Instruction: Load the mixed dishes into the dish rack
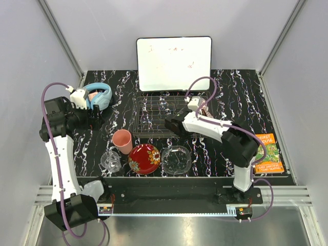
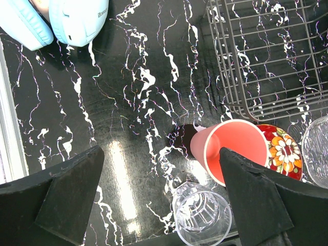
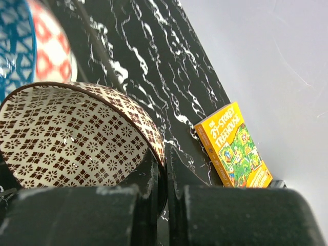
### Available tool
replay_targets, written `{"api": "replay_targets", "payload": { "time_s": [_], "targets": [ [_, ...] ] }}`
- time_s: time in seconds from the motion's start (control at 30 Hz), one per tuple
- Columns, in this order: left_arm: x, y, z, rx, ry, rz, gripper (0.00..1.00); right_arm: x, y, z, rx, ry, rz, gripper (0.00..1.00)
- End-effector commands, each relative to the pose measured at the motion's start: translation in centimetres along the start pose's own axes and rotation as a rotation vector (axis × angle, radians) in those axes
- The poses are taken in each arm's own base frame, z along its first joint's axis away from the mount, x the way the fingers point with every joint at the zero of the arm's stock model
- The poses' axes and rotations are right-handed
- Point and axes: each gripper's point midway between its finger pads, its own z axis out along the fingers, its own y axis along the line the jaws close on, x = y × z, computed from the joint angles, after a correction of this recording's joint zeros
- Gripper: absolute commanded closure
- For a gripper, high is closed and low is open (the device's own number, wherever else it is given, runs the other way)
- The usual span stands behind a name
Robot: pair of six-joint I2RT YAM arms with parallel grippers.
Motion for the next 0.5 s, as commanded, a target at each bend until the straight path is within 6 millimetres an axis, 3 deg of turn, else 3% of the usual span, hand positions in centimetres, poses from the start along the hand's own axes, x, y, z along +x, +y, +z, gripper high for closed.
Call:
{"api": "replay_targets", "payload": {
  "time_s": [0.0, 0.17, 0.27, 0.3, 0.33, 0.43, 0.47],
  "targets": [
    [-1.1, -0.1, -0.3, 0.010, -0.040, 0.012, 0.01, 0.6, -3.8, 0.1, 0.091, 0.010, -0.315, 1.00],
    [-1.0, 0.0, -0.4, 0.001, -0.039, 0.018, 0.01, 0.6, -3.1, 0.1, 0.091, 0.013, -0.331, 0.98],
    [-1.0, 0.1, -0.3, 0.000, -0.038, 0.021, 0.01, 0.6, -3.0, 0.1, 0.090, 0.018, -0.333, 0.84],
    [-1.0, 0.1, -0.2, 0.004, -0.035, 0.016, 0.01, 0.7, -2.9, 0.1, 0.089, 0.021, -0.334, 0.79],
    [-1.1, 0.1, -0.2, 0.005, -0.037, 0.015, 0.01, 0.7, -2.9, 0.1, 0.089, 0.022, -0.336, 0.62],
    [-1.2, 0.2, 0.0, 0.007, -0.038, 0.008, 0.01, 0.7, -2.8, -0.1, 0.081, 0.029, -0.329, 0.34],
    [-1.2, 0.2, 0.0, 0.009, -0.037, 0.006, 0.01, 0.7, -2.8, -0.1, 0.080, 0.034, -0.328, 0.31]
  ]
}}
